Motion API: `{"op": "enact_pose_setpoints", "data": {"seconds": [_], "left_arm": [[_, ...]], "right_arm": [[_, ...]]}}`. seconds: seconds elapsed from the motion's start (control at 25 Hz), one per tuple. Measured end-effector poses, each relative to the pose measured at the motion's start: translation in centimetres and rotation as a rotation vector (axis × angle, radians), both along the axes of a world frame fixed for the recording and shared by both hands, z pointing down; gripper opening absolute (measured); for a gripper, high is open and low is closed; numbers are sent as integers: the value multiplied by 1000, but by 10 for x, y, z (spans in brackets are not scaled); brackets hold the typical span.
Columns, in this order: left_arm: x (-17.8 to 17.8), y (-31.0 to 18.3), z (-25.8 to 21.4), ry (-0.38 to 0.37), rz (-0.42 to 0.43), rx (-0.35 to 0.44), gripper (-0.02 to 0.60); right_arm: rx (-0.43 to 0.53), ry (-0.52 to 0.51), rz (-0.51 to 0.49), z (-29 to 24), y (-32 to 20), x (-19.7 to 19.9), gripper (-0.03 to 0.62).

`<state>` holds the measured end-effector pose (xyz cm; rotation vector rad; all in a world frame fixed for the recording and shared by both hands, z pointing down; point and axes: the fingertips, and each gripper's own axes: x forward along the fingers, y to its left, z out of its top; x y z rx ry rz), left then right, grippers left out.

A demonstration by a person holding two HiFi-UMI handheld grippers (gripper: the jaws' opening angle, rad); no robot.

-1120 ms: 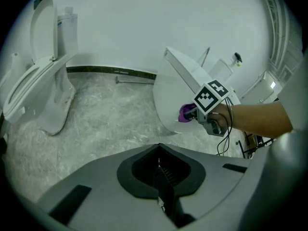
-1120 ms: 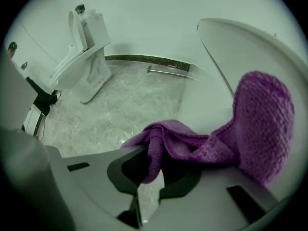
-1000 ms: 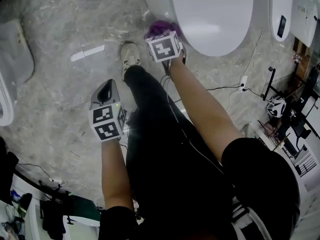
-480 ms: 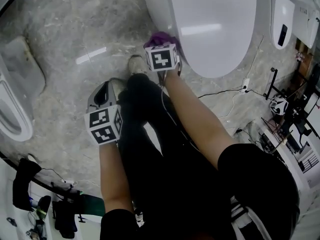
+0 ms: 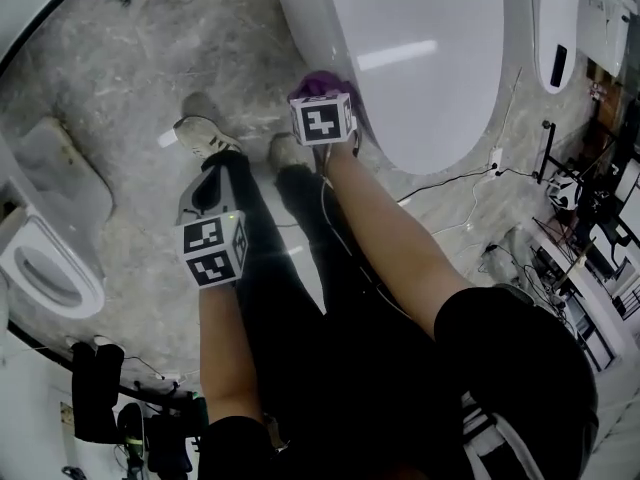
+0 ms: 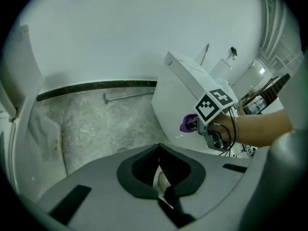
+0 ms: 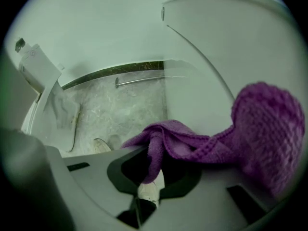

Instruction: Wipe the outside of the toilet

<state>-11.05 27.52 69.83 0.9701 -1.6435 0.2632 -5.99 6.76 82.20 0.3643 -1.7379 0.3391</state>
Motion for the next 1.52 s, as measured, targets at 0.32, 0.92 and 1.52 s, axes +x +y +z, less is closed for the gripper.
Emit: {"op": "enact_pose_setpoints", "data": {"seconds": [0.32, 0.92, 1.52], "left_arm": [[-88, -14, 1, 4, 111, 21, 8], [-190, -2, 22, 35, 180, 12, 8], [-219, 8, 29, 64, 140, -3, 8]], "right_arm": [[47, 30, 93, 1, -24, -59, 51], [91, 20, 238, 0, -67, -155, 51], [120, 50, 239, 10, -92, -222, 51]]}}
